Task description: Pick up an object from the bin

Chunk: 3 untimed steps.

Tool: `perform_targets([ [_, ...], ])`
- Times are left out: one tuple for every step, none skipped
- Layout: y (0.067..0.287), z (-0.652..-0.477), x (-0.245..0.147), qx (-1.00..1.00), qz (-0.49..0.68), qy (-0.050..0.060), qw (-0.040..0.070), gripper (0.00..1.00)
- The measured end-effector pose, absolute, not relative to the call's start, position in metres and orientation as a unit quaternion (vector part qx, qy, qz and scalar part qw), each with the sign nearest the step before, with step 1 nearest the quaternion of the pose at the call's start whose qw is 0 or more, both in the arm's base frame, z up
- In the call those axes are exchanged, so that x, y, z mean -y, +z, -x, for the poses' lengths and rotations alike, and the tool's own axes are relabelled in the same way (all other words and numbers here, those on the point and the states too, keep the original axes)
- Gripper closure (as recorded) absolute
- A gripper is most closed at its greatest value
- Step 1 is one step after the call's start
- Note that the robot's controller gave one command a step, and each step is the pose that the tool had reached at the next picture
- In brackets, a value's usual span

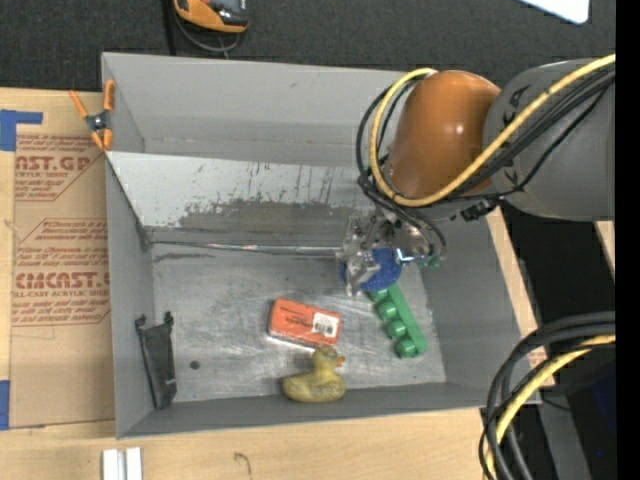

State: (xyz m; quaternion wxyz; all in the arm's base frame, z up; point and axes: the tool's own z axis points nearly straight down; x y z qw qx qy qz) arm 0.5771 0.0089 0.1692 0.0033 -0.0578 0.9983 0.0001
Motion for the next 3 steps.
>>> perform_targets([
  [0.131,-0.575,-0.004,-0.998,0.065,0.000,0.004,1.00],
  [0.154,-0.570,-0.004,-0.998,0.061,0.001,-0.006,1.00],
  [0.143,-0.582,0.002,-0.998,0.066,-0.001,0.008,1.00],
])
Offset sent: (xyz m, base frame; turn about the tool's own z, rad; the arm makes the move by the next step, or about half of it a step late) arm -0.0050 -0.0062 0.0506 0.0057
